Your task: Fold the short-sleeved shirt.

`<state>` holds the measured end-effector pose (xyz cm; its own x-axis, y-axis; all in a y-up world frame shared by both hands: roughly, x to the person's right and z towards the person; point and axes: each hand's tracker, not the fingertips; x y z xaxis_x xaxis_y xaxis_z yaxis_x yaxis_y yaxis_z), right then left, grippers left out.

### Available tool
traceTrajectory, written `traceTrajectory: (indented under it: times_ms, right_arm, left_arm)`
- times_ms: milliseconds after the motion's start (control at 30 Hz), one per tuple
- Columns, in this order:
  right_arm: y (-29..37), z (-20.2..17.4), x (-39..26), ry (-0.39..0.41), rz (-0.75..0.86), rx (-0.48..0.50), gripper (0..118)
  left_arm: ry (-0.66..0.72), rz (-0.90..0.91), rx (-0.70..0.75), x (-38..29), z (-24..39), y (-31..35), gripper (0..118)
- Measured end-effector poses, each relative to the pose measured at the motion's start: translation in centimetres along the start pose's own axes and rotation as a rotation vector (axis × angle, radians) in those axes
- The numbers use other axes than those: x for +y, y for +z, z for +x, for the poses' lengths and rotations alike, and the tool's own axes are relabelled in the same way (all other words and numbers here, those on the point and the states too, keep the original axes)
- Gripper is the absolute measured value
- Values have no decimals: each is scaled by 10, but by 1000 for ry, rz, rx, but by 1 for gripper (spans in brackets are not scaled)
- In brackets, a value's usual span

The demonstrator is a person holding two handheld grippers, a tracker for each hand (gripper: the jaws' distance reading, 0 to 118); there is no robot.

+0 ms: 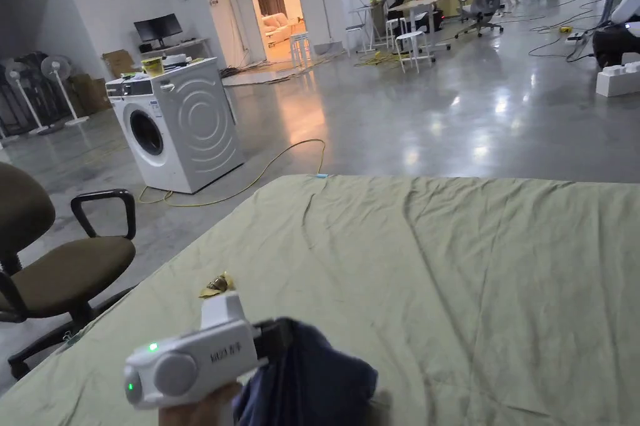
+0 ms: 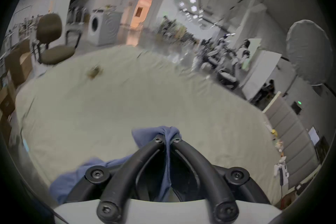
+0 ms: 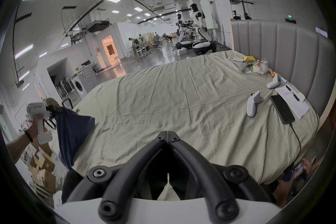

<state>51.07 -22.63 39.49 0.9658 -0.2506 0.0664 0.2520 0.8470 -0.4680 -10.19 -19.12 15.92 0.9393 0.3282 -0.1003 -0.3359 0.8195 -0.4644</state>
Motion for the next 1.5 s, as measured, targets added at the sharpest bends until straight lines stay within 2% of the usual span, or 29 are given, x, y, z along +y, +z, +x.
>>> traceTrajectory:
  times_ms: [133, 200, 367, 500, 567, 633, 733, 767, 833, 900, 933, 967, 1000, 1033, 1100, 1233, 1400, 1500]
  right_arm:
    - [17, 12, -4, -38, 29, -29, 0]
    - [26, 19, -5, -50, 45, -53, 0]
    - [45, 38, -12, -111, 71, -112, 0]
    - [57, 50, -19, -136, 74, -146, 0]
    - [64, 54, -21, -130, 75, -164, 0]
    - [73, 57, -24, -122, 84, -190, 0]
    - [81, 64, -29, -128, 75, -217, 0]
    - [82, 66, -30, -132, 72, -222, 0]
    - [85, 69, -35, -141, 62, -238, 0]
    - [89, 68, -39, -139, 58, -250, 0]
    - [91, 68, -41, -136, 54, -251, 0]
    - [92, 68, -43, -133, 51, -249, 0]
    - [91, 67, -44, -123, 45, -246, 0]
    - [91, 65, -46, -112, 42, -246, 0]
    - [87, 62, -45, -80, 44, -224, 0]
    - [70, 52, -29, -45, 83, -159, 0]
    - [56, 30, 1, -2, 187, -77, 0]
    - [54, 16, 17, 24, 239, -38, 0]
  left_arm:
    - [-143, 50, -115, 45, 81, -7, 3]
    - [-169, 79, -193, 59, 125, -13, 3]
    - [-318, 34, -363, 28, 237, -39, 3]
    - [-317, -130, -544, -65, 324, -71, 3]
    - [-385, -238, -627, -126, 365, -75, 3]
    - [-473, -335, -717, -197, 406, -65, 3]
    - [-452, -504, -849, -285, 446, -42, 3]
    - [-448, -528, -844, -309, 455, -36, 3]
    - [-525, -627, -856, -361, 474, -20, 3]
    - [-633, -615, -836, -394, 482, -10, 8]
    - [-656, -644, -828, -405, 484, -9, 22]
    - [-618, -647, -833, -409, 483, -10, 46]
    - [-560, -676, -859, -407, 478, -10, 75]
    - [-486, -672, -874, -400, 473, -9, 83]
    - [-405, -627, -909, -373, 459, -5, 83]
    - [-379, -322, -851, -279, 403, 21, 83]
    - [-423, 33, -618, -181, 308, 89, 83]
    - [-478, 203, -471, -149, 263, 125, 83]
